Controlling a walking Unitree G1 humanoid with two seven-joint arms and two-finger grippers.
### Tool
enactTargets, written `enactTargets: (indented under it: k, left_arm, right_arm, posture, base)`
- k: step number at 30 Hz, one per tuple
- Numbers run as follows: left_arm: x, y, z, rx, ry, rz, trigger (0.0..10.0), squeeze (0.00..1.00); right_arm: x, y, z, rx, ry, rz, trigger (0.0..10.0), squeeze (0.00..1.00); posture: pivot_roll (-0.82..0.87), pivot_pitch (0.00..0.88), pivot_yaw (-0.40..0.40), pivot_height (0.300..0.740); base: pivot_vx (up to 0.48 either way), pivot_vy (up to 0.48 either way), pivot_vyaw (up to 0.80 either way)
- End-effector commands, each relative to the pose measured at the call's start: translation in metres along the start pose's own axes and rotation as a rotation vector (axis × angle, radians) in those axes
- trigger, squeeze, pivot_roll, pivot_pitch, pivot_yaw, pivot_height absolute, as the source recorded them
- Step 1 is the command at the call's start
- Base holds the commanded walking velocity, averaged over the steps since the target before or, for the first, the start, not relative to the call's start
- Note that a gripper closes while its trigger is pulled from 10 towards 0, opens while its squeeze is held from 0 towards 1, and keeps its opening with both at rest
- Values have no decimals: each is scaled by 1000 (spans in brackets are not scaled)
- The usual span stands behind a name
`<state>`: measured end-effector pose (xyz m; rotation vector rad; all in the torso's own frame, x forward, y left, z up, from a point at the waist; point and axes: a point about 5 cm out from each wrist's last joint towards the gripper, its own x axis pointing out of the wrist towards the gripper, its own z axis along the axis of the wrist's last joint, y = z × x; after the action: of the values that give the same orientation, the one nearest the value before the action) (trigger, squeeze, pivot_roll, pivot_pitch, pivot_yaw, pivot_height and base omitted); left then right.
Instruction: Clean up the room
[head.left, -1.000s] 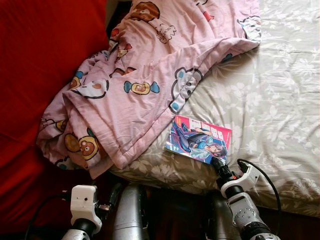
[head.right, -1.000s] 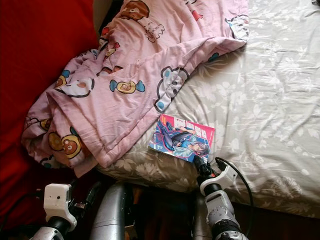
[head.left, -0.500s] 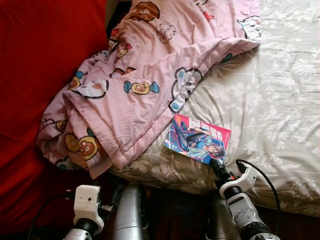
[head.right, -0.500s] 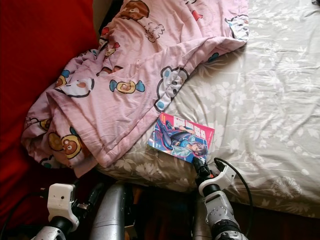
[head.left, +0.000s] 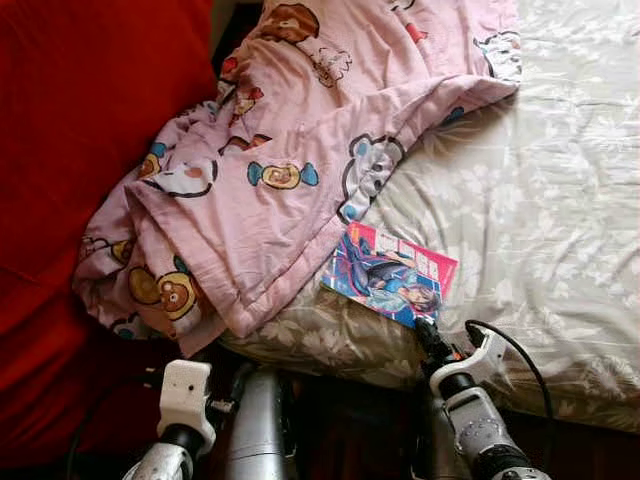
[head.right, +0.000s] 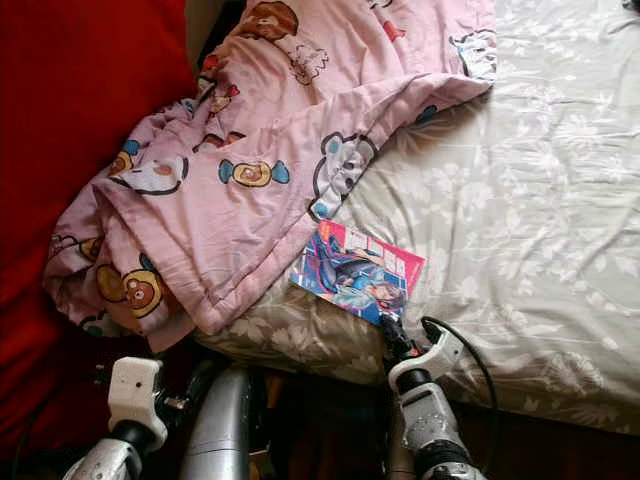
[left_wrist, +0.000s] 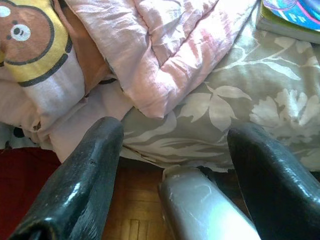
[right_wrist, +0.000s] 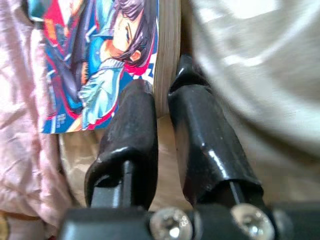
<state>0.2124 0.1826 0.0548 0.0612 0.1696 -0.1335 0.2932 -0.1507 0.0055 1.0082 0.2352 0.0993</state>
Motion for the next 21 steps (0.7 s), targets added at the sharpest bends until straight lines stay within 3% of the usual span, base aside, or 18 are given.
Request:
enactTargets:
  k: [1, 9, 11, 16, 21]
  left_arm:
    - [-3, 4, -12, 11, 42, 18, 10000, 0]
    - [16, 3, -11, 10, 12, 23, 10000, 0]
    - [22, 3, -10, 8, -1, 26, 10000, 0]
    - [30, 3, -8, 5, -12, 33, 10000, 0]
    - [41, 2, -8, -11, -35, 52, 10000, 0]
  right_arm:
    - [-2, 1, -10, 19, 11, 10, 0, 0]
    - [-9, 6, 8, -64, -164, 17, 0, 0]
    - [-14, 5, 19, -173, -223, -22, 0, 0]
    - [-18, 14, 35, -312, -283, -28, 0, 0]
    - [-24, 26, 55, -540, -339, -41, 0, 0]
  posture:
    - [85, 275, 114, 606]
    - [41, 213, 99, 606]
    - [25, 192, 92, 606]
    - [1, 158, 82, 606]
    - [-26, 115, 67, 606]
  base:
    - [0, 0, 0]
    - [0, 0, 0]
    - [0, 0, 0]
    - [0, 0, 0]
    - [0, 0, 0]
